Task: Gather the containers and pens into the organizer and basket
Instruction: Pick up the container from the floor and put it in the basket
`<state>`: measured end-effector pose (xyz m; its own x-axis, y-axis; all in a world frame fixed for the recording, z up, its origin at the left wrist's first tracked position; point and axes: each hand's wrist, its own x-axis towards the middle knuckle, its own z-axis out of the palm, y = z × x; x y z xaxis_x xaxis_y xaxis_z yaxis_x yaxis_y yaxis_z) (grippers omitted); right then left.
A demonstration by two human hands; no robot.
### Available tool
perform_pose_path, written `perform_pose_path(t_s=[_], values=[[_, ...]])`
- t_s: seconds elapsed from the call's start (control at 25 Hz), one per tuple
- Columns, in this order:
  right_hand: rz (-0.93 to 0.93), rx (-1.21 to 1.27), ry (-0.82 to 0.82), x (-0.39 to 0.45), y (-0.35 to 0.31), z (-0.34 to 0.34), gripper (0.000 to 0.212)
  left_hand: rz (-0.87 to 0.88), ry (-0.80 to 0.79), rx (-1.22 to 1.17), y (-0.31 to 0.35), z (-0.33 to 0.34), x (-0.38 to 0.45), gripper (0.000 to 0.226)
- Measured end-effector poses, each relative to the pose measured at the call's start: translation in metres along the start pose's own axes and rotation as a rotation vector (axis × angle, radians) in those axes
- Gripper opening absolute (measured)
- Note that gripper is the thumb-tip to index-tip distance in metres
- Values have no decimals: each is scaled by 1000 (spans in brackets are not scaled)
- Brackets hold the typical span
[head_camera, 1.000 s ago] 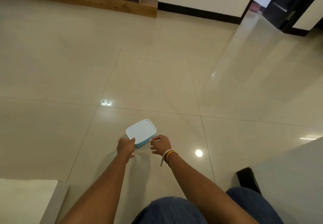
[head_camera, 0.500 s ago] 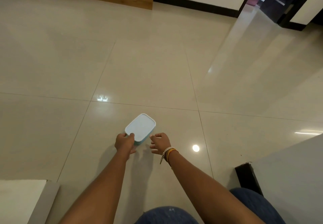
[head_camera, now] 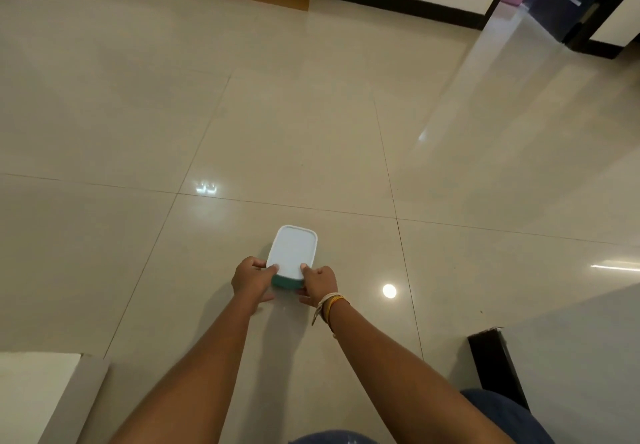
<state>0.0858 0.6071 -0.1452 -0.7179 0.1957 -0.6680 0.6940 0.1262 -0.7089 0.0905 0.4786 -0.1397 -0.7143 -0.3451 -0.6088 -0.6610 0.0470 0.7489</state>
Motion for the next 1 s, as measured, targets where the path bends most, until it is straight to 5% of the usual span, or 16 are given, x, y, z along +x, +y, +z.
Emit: perform_pose_path(t_s=[0.16, 0.32, 0.56, 0.72, 1.0], values=[[143, 122, -90, -39, -50, -19, 25, -156, -137, -258, 35, -14, -41, 24], [188, 298, -232, -99, -146, -49, 39, -117, -269, -548, 116, -45, -95, 20], [93, 280, -234, -228, -254, -82, 25, -24, -274, -621, 224, -107, -223, 42], [81, 232, -233, -367, -299, -97, 39, -48, -262, -630, 274, -175, -355, 51], [107, 168, -429, -572, -371, -88, 35, -25, -165, -787, 332, -308, -525, 54]])
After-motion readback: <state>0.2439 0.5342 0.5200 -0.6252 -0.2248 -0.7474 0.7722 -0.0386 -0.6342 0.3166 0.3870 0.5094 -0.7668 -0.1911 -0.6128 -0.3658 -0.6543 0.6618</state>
